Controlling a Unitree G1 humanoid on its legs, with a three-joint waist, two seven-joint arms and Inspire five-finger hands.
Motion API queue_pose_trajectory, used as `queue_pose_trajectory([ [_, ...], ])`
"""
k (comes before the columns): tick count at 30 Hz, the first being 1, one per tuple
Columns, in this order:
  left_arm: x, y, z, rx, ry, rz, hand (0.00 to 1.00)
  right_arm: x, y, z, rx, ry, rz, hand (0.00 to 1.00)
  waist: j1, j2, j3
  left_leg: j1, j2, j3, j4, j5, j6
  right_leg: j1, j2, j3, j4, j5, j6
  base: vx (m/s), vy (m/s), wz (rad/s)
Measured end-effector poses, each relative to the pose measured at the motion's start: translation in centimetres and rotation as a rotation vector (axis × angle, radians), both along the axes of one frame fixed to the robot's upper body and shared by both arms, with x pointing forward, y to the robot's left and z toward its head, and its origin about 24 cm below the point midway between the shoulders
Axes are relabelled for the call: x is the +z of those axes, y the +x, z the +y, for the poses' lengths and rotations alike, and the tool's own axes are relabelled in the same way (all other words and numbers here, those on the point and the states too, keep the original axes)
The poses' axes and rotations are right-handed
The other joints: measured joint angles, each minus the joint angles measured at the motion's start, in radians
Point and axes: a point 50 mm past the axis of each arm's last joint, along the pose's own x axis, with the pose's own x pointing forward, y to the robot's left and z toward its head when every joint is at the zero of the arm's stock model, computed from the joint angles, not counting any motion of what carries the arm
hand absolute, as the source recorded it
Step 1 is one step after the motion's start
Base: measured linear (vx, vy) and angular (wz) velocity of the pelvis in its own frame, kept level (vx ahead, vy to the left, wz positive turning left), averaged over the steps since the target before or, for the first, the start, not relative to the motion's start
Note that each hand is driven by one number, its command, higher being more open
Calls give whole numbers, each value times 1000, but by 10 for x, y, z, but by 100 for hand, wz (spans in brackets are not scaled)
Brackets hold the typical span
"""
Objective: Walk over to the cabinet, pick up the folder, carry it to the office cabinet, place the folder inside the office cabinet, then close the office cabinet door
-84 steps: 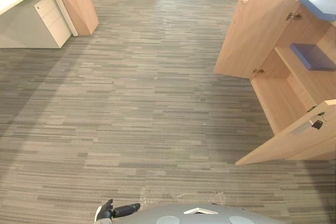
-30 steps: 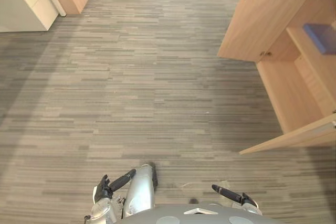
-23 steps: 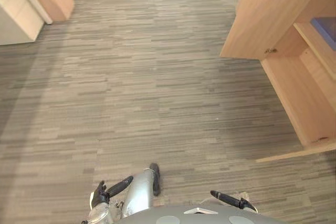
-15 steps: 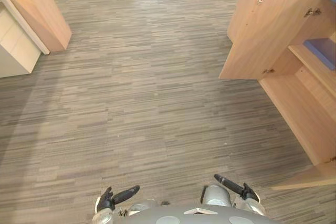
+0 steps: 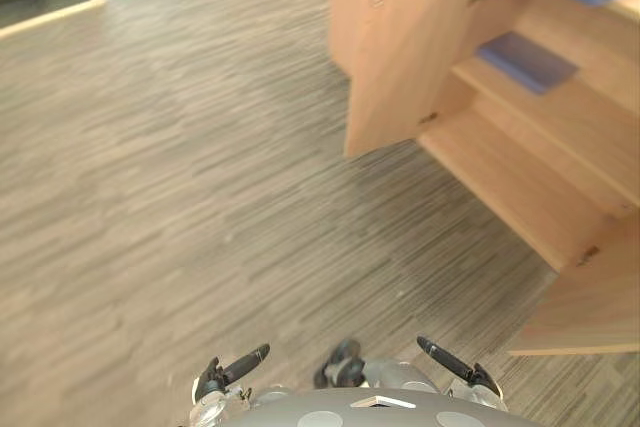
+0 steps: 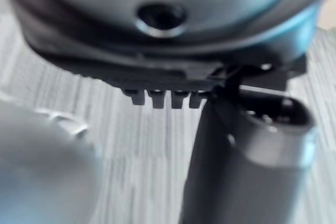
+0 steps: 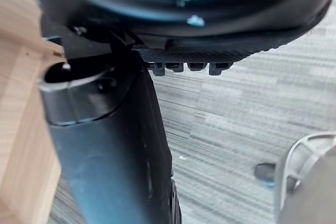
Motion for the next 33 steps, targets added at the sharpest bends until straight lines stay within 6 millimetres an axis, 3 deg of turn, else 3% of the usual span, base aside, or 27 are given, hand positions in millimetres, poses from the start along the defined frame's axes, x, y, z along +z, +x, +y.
queue_pose_trajectory([
  [2, 3, 4, 5, 64, 6, -32, 100, -1, 8, 10, 39, 27, 1, 100, 26, -34, 7, -111, 77, -53, 53, -11, 3, 83, 6, 149, -41, -4, 26, 250, 94, -175],
  [4, 6, 5, 12, 66, 35, -58, 100, -1, 13, 13, 67, 28, -5, 100, 32, -48, 5, -200, 90, -93, -20, -26, 13, 128, 4, 250, -89, 18, 64, 252, 138, -148],
  [5, 6, 4, 13, 70, 40, -58, 100, -1, 14, 13, 74, 27, -6, 100, 36, -47, 6, -238, 82, -119, -84, -41, 1, 144, -1, 295, -105, 26, 75, 291, 187, -153],
  [7, 6, 1, 13, 78, 46, -53, 100, -1, 13, 13, 75, 29, 1, 100, 57, -50, 12, -278, 40, -183, -269, -68, -11, 172, -16, 395, -113, 36, 94, 347, 261, -155],
  [9, 5, -2, 14, 105, 48, -43, 100, -2, 11, 18, 67, 42, 2, 100, 67, -75, 35, -283, -57, -285, -595, -63, -26, 208, -63, 489, -119, 26, 134, 402, 333, -142],
  [10, 6, -2, 15, 110, 50, -44, 100, -2, 11, 19, 66, 46, 3, 100, 67, -79, 39, -284, -77, -306, -666, -54, -37, 218, -77, 505, -119, 21, 145, 375, 330, -93],
  [11, 6, -2, 16, 115, 52, -45, 100, -4, 6, 20, 62, 49, 12, 100, 66, -88, 45, -285, -120, -341, -791, -23, -52, 242, -104, 533, -119, 6, 173, 390, 373, -76],
  [13, 5, -2, 13, 119, 46, -42, 100, -4, 1, 18, 56, 43, 14, 100, 70, -79, 40, -283, -158, -374, -933, 68, -54, 271, -137, 579, -117, -23, 224, 380, 418, -78],
  [14, 4, -7, 12, 123, 41, -27, 100, -4, -2, 18, 66, 40, 18, 100, 81, -67, 28, -259, -177, -378, -935, 181, -75, 290, -161, 618, -113, -43, 258, 384, 422, -62],
  [16, 7, -3, 21, 138, 68, -46, 100, -5, 4, 31, 117, 64, 16, 100, 80, -123, 15, -251, -219, -332, -918, 128, -58, 277, -219, 646, -96, -29, 265, 391, 371, -49],
  [19, 6, -5, 23, 136, 67, -37, 100, -5, 8, 35, 158, 68, 26, 100, 83, -132, -4, -253, -243, -302, -795, 45, -25, 287, -272, 698, -92, 19, 298, 317, 337, -48],
  [22, 1, -16, 18, 125, 45, 14, 100, -6, 7, 33, 160, 90, 28, 100, 86, -110, -51, -201, -276, -248, -813, 17, 13, 263, -327, 746, -42, 86, 312, 301, 325, -56],
  [25, -2, -29, 13, 95, 34, 55, 100, -6, 5, 22, 119, 84, 21, 100, 88, -85, -63, -36, -316, -198, -946, 10, 29, 145, -371, 798, 271, 103, 306, 178, 252, -58],
  [27, -1, -27, 15, 30, 40, 55, 100, -5, 3, 16, 109, 70, 17, 100, 62, -85, -65, 46, -350, -194, -1013, -9, 50, 34, -410, 790, 544, 194, 287, 136, 171, -6],
  [29, -1, -25, 17, -34, 54, 62, 100, -4, 4, 14, 122, 53, 12, 100, 51, -88, -62, 93, -365, -200, -1062, -23, 64, -36, -446, 755, 690, 249, 251, 129, 115, -8],
  [30, -1, -23, 18, -73, 64, 75, 100, -2, 7, 12, 123, 42, -2, 100, 48, -86, -54, 125, -366, -200, -1079, -33, 78, -90, -456, 710, 791, 137, 224, 129, 76, -18],
  [31, -1, -23, 18, -92, 67, 79, 100, -1, 9, 10, 127, 36, -7, 100, 44, -83, -50, 139, -362, -200, -1083, -33, 79, -113, -450, 685, 824, 85, 224, 145, 33, -4],
  [32, -1, -22, 16, -124, 70, 82, 100, -2, 6, 10, 133, 30, 5, 100, 29, -72, -46, 158, -345, -203, -1093, -34, 74, -153, -420, 646, 826, 3, 231, 185, -26, 17],
  [33, -1, -19, 15, -160, 76, 79, 100, 0, 10, 6, 121, 21, -11, 100, 13, -60, -33, 175, -323, -209, -1095, -39, 63, -194, -360, 619, 736, -58, 236, 186, -52, 23],
])
